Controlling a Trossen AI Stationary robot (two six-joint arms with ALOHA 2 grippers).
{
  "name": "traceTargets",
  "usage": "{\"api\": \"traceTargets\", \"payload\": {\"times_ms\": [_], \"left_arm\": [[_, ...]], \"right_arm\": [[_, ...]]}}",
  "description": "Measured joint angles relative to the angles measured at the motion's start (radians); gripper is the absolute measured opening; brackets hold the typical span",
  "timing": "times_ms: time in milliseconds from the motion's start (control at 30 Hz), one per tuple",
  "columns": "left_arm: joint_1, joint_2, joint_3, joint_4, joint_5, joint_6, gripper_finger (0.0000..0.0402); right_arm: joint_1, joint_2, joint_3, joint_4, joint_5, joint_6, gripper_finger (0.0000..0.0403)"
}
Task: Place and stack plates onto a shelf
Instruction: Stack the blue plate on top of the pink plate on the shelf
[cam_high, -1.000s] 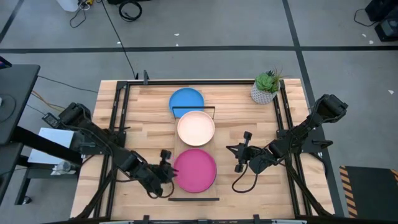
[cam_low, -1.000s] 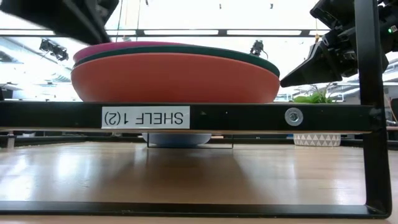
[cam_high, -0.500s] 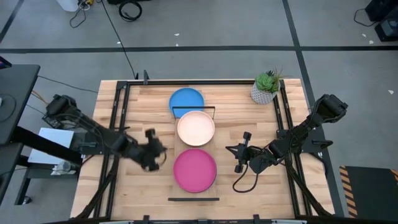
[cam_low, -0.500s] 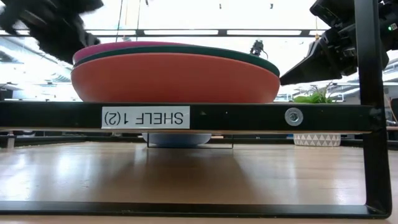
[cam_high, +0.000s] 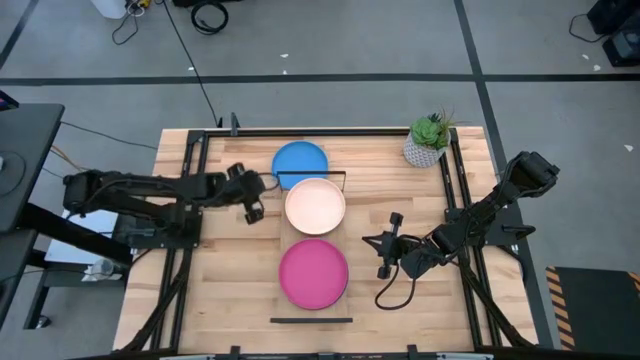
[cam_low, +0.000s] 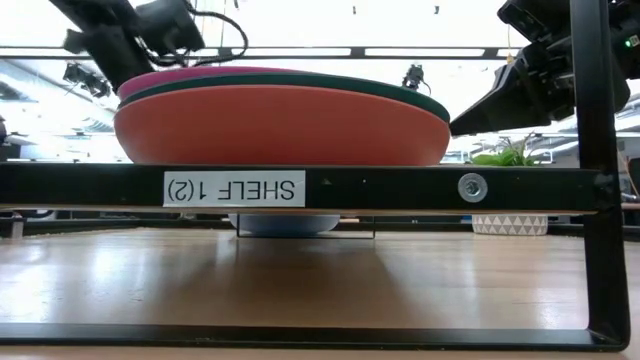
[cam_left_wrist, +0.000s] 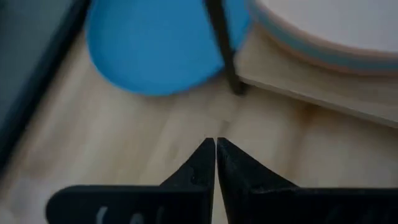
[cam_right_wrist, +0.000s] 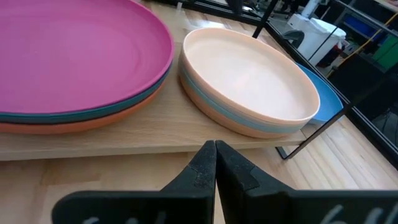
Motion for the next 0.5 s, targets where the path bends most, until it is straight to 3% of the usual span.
{"api": "traceTargets", "payload": {"times_ms": [100, 200, 500], "left_arm": [[0.083, 0.041, 0.000, 0.044, 0.006, 0.110, 0.0026], [0.179, 0.079, 0.000, 0.104, 0.076, 0.112, 0.0038], [0.466, 0.210, 0.000, 0.274, 0.261, -0.290, 0.0063]], "right_arm": [[0.002, 0.000, 0.000, 0.000, -0.006, 0.001, 0.0014], [0.008, 0.000, 0.000, 0.000, -0.009, 0.001, 0.0014], [0.007, 0.000, 0.000, 0.006, -0.009, 0.003, 0.0014]]}}
